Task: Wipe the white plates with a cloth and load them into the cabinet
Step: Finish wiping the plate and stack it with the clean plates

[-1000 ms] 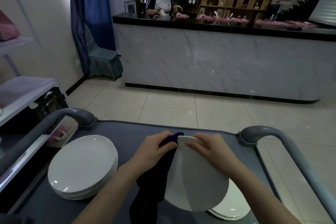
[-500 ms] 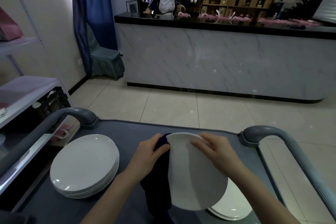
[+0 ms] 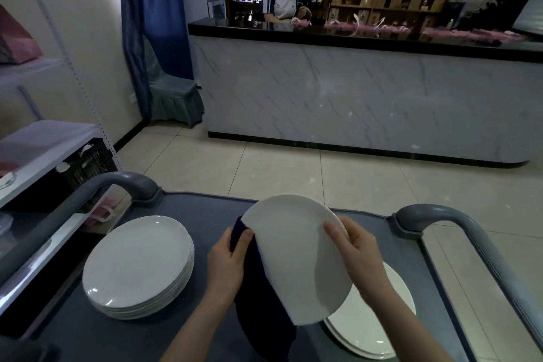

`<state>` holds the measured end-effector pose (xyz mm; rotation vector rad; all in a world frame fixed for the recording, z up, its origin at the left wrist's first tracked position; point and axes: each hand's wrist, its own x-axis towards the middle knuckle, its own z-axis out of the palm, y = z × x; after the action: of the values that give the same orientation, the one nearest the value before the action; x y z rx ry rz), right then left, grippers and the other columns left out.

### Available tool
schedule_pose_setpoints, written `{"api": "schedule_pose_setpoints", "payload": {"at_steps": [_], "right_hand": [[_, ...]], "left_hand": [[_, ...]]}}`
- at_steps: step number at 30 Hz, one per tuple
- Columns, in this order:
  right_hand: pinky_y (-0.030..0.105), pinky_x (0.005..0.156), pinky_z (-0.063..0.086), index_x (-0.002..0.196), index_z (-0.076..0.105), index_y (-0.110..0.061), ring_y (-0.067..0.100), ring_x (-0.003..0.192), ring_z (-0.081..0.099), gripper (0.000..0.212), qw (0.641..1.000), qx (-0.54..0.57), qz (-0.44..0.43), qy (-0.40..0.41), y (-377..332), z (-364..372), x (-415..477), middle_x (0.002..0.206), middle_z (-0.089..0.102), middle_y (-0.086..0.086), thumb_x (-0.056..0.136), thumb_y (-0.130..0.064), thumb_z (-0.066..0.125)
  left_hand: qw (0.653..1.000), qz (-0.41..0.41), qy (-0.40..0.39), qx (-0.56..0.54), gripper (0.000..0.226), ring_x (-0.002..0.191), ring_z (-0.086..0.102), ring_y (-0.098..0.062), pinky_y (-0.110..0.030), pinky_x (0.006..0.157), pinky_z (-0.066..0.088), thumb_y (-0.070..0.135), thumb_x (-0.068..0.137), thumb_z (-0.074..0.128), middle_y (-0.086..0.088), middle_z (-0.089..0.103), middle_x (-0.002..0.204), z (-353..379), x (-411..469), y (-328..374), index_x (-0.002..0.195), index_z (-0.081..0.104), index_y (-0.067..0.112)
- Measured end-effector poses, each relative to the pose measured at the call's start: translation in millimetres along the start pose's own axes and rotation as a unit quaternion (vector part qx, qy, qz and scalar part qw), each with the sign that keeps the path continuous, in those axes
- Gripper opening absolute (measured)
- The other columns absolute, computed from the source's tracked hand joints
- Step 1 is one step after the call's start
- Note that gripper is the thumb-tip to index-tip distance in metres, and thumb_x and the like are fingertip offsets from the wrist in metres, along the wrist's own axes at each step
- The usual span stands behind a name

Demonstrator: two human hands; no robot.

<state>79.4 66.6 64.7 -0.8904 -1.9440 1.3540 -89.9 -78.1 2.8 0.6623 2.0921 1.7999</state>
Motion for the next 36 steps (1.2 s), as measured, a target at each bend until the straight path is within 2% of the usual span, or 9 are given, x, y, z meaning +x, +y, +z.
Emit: {"api": "schedule_pose_setpoints", "payload": {"at_steps": [4, 8, 13, 17, 23, 27, 30, 33, 36], "right_hand": [[0.017, 0.065, 0.049, 0.086, 0.064, -0.041, -0.002, 0.077, 0.065, 0.007, 0.978, -0.148, -0.058, -0.136, -17, -14, 18, 0.081, 0.070, -0.018, 0.084, -0.044, 0.070], [0.028, 0.059, 0.035, 0.061, 0.040, -0.032, 0.011, 0.059, 0.047, 0.041, 0.903, -0.341, -0.155, -0.211, -19, 8, 25, 0.055, 0.047, -0.007, 0.090, -0.057, 0.055], [0.027, 0.056, 0.036, 0.064, 0.053, -0.015, 0.004, 0.056, 0.040, 0.040, 0.976, -0.156, -0.131, -0.079, 4, 4, 16, 0.057, 0.049, 0.000, 0.092, -0.041, 0.062], [0.014, 0.052, 0.035, 0.066, 0.061, -0.018, 0.001, 0.054, 0.044, 0.033, 0.997, -0.022, -0.043, 0.055, 10, 4, 11, 0.059, 0.055, -0.004, 0.092, -0.038, 0.064], [0.015, 0.051, 0.032, 0.062, 0.055, -0.033, 0.001, 0.054, 0.042, 0.033, 0.989, -0.104, -0.100, -0.022, -2, -11, 21, 0.055, 0.049, -0.014, 0.094, -0.033, 0.063], [0.018, 0.052, 0.031, 0.062, 0.050, -0.032, 0.003, 0.054, 0.041, 0.035, 0.961, -0.193, -0.170, -0.098, -12, -8, 28, 0.056, 0.049, -0.009, 0.094, -0.038, 0.061], [0.017, 0.053, 0.031, 0.056, 0.044, -0.035, 0.004, 0.052, 0.044, 0.042, 0.935, -0.249, -0.197, -0.155, -10, 4, 24, 0.054, 0.049, -0.015, 0.094, -0.042, 0.059], [0.015, 0.053, 0.032, 0.058, 0.053, -0.032, 0.002, 0.052, 0.044, 0.037, 0.960, -0.180, -0.182, -0.114, -7, 3, 20, 0.054, 0.049, -0.016, 0.093, -0.039, 0.062], [0.015, 0.049, 0.029, 0.059, 0.052, -0.020, 0.002, 0.052, 0.037, 0.040, 0.993, -0.046, -0.108, 0.012, -4, 4, 13, 0.053, 0.043, -0.012, 0.090, -0.042, 0.064]], "left_hand": [[0.985, 0.116, -0.079, 0.101, 0.029, 0.061, 0.055, -0.004, -0.020, 0.059, 0.040, 0.053, 0.086, 0.061, 0.008, 0.064, 0.071, -4, 6, 13, 0.078, 0.057, 0.025], [0.950, 0.190, -0.146, 0.200, 0.023, 0.067, 0.055, 0.003, -0.014, 0.058, 0.038, 0.055, 0.081, 0.060, 0.022, 0.061, 0.073, 7, 10, 26, 0.085, 0.057, 0.033], [0.986, 0.121, -0.079, 0.087, 0.023, 0.058, 0.050, -0.001, -0.020, 0.056, 0.037, 0.046, 0.089, 0.062, 0.012, 0.060, 0.065, 2, 9, 16, 0.077, 0.056, 0.027], [1.000, -0.006, -0.021, 0.004, 0.017, 0.075, 0.065, -0.016, -0.034, 0.069, 0.051, 0.038, 0.094, 0.058, 0.004, 0.070, 0.080, 0, -4, -2, 0.087, 0.066, 0.024], [0.995, 0.044, -0.078, 0.031, 0.010, 0.085, 0.067, 0.000, -0.023, 0.075, 0.053, 0.035, 0.095, 0.057, 0.019, 0.072, 0.091, -3, 3, 6, 0.101, 0.066, 0.034], [0.979, 0.123, -0.136, 0.094, 0.013, 0.068, 0.059, 0.003, -0.015, 0.062, 0.043, 0.048, 0.088, 0.059, 0.019, 0.066, 0.077, -6, 16, 22, 0.084, 0.059, 0.035], [0.946, 0.177, -0.206, 0.175, 0.013, 0.068, 0.057, 0.001, -0.021, 0.064, 0.043, 0.058, 0.081, 0.057, 0.020, 0.063, 0.074, -1, 20, 31, 0.078, 0.054, 0.046], [0.960, 0.172, -0.155, 0.158, 0.018, 0.065, 0.056, -0.001, -0.021, 0.062, 0.041, 0.061, 0.079, 0.054, 0.017, 0.062, 0.071, 1, 20, 32, 0.077, 0.055, 0.042], [0.986, 0.121, -0.042, 0.104, 0.028, 0.062, 0.054, -0.002, -0.020, 0.059, 0.040, 0.056, 0.084, 0.057, 0.011, 0.064, 0.071, -3, 18, 25, 0.078, 0.057, 0.028]]}}
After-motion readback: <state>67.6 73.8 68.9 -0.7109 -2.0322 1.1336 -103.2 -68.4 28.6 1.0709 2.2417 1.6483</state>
